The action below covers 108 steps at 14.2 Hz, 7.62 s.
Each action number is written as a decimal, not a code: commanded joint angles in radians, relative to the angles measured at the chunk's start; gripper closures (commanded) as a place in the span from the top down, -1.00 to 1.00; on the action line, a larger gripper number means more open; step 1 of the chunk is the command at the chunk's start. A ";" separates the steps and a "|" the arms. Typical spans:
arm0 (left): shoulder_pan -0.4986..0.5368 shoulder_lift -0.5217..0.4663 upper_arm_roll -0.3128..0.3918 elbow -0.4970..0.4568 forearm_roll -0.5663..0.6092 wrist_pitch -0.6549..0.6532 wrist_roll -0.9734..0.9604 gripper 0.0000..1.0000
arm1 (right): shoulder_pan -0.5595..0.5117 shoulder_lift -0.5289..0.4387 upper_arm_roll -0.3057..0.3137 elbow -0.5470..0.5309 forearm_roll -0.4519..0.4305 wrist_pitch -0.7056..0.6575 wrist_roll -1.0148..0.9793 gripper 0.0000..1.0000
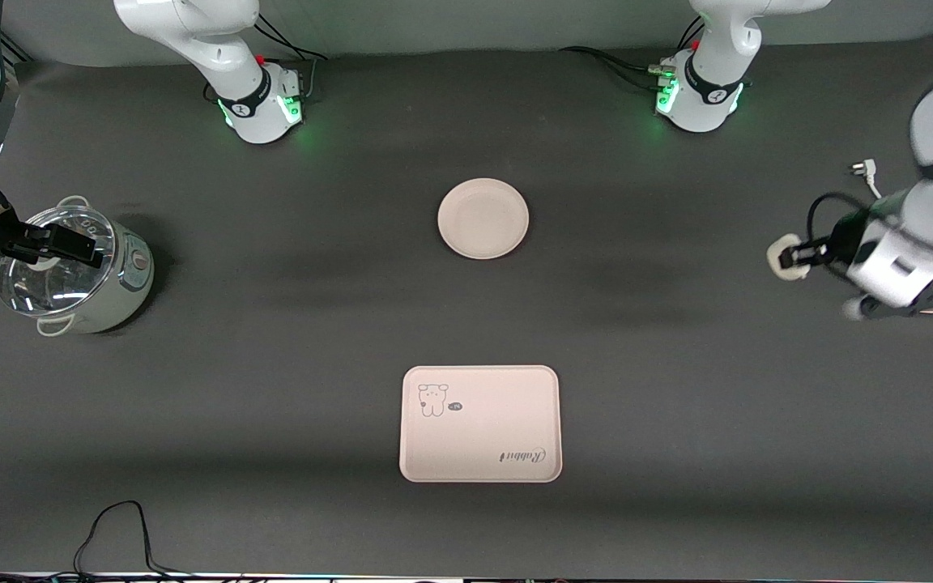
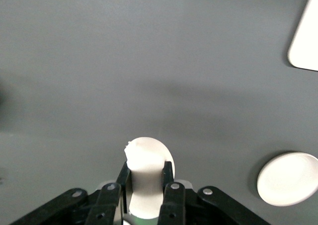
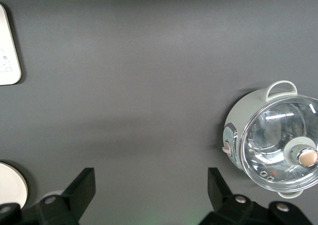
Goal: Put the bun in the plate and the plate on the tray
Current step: 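Carry the bun with the left gripper over the white plate, then lower the bun onto the plate and open the left gripper, then withdraw the left gripper while the right gripper reaches the plate rim, then close the right gripper on the plate rim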
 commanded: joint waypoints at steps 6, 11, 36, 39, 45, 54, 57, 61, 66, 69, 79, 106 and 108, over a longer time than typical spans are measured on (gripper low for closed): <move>-0.213 0.024 -0.174 0.016 -0.009 0.044 -0.457 -0.46 | 0.012 -0.010 -0.010 -0.004 -0.007 -0.003 -0.019 1.00; -0.428 0.155 -0.199 0.002 0.006 0.183 -0.705 -0.47 | 0.012 -0.010 -0.010 -0.004 -0.007 -0.003 -0.019 1.00; -0.631 0.281 -0.176 -0.257 0.013 0.670 -0.935 1.00 | 0.012 -0.010 -0.010 -0.004 -0.004 -0.007 -0.019 1.00; -0.530 0.178 -0.168 -0.147 0.086 0.442 -0.898 1.00 | 0.030 -0.011 -0.003 -0.007 -0.004 -0.007 -0.017 1.00; -0.177 0.097 -0.170 0.100 0.181 0.097 -0.453 1.00 | 0.151 -0.076 -0.007 -0.070 0.025 -0.007 0.018 1.00; 0.222 0.023 -0.164 0.116 0.188 0.033 0.034 1.00 | 0.445 -0.076 -0.006 -0.111 0.108 0.076 0.342 1.00; 0.116 -0.030 -0.031 0.087 0.192 0.001 0.060 1.00 | 0.610 -0.065 -0.004 -0.143 0.109 0.170 0.548 1.00; -0.109 -0.124 0.186 -0.050 0.194 0.062 0.067 1.00 | 0.753 -0.042 -0.004 -0.171 0.203 0.248 0.714 1.00; 0.089 -0.186 -0.050 -0.157 0.194 0.122 0.016 1.00 | 0.809 -0.062 0.001 -0.286 0.201 0.353 0.702 1.00; 0.089 -0.186 -0.047 -0.156 0.192 0.118 0.022 1.00 | 0.849 -0.059 0.002 -0.416 0.191 0.504 0.705 1.00; 0.096 -0.179 -0.047 -0.134 0.188 0.069 0.036 1.00 | 0.902 0.181 0.005 -0.688 0.178 1.122 0.716 1.00; 0.089 -0.183 -0.052 -0.113 0.175 0.006 0.036 1.00 | 0.937 0.308 0.011 -0.752 0.191 1.288 0.754 -0.89; 0.089 -0.183 -0.052 -0.113 0.175 0.004 0.036 1.00 | 0.934 0.303 0.011 -0.749 0.191 1.288 0.753 -0.91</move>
